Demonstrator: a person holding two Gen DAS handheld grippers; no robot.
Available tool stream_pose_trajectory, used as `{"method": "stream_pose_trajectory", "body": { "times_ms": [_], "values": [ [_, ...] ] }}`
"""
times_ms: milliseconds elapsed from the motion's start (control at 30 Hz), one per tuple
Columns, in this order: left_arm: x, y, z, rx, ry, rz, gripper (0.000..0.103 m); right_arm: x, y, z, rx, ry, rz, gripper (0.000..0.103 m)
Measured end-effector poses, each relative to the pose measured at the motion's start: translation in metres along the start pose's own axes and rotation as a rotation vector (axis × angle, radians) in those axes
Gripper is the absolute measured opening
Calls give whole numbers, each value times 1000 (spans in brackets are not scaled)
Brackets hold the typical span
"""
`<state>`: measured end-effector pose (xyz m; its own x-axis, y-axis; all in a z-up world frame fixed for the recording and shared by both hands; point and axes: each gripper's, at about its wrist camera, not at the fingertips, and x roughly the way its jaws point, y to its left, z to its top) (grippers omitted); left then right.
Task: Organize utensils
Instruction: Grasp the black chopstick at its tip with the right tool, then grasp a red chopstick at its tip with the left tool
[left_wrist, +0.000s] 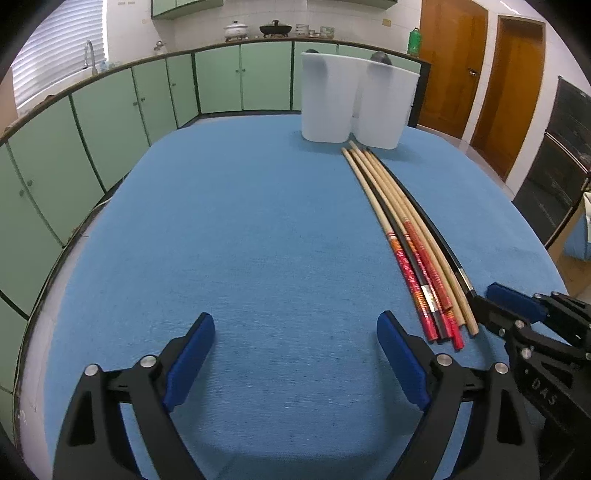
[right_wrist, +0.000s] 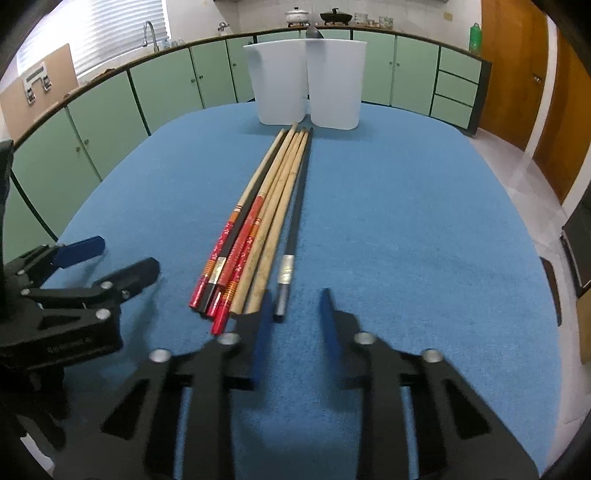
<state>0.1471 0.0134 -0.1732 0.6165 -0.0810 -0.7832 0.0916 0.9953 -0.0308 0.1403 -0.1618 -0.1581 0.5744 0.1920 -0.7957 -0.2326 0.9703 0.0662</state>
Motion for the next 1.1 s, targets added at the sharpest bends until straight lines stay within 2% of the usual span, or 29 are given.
{"method": "stream_pose_trajectory", "body": {
  "times_ms": [67,200,433,1000,1100],
  "values": [
    [1,-4,0,5,4,-11,88,-1,-2,-1,6,1,20,6],
    [1,-14,0,22,9,-31,88,-4,-10,-3,25,-1,37,6],
    [-1,-32,-2,54,9,-69,88,-11,-32,-8,42,-6,-26,6],
    [3,-36,-3,76,19,-20,90,-14,-41,-13,55,-10,-14,8],
    [4,-39,-2,82,21,-14,85,-14,-44,-13,63,-9,-3,8]
  ]
}}
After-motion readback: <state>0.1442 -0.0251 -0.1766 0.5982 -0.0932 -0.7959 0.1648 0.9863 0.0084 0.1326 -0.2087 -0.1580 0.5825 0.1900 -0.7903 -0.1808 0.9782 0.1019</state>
